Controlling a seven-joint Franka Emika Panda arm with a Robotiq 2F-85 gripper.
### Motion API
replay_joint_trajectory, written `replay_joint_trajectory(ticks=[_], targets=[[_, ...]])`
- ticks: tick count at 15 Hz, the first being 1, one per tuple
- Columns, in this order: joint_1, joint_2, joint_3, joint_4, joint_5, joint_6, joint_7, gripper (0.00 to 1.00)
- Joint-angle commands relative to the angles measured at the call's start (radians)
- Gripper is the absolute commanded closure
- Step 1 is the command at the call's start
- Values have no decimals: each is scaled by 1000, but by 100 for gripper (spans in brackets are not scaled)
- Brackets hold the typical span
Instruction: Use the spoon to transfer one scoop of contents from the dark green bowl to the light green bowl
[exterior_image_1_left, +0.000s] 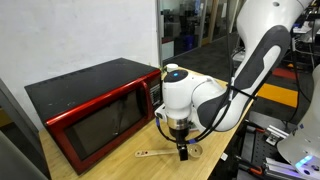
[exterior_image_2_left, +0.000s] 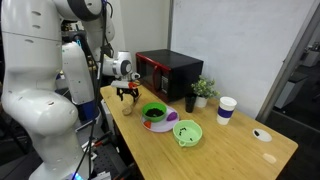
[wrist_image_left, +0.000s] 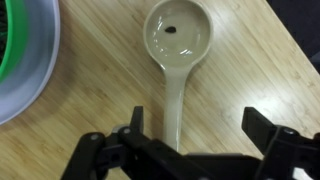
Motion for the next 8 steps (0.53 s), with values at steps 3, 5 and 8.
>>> replay_joint_trajectory(ticks=[3, 5, 8], targets=[[13, 49, -27, 11, -34, 71, 83, 0], [16, 61, -33, 11, -34, 91, 97, 0], [22, 79, -41, 14, -36, 110, 108, 0]])
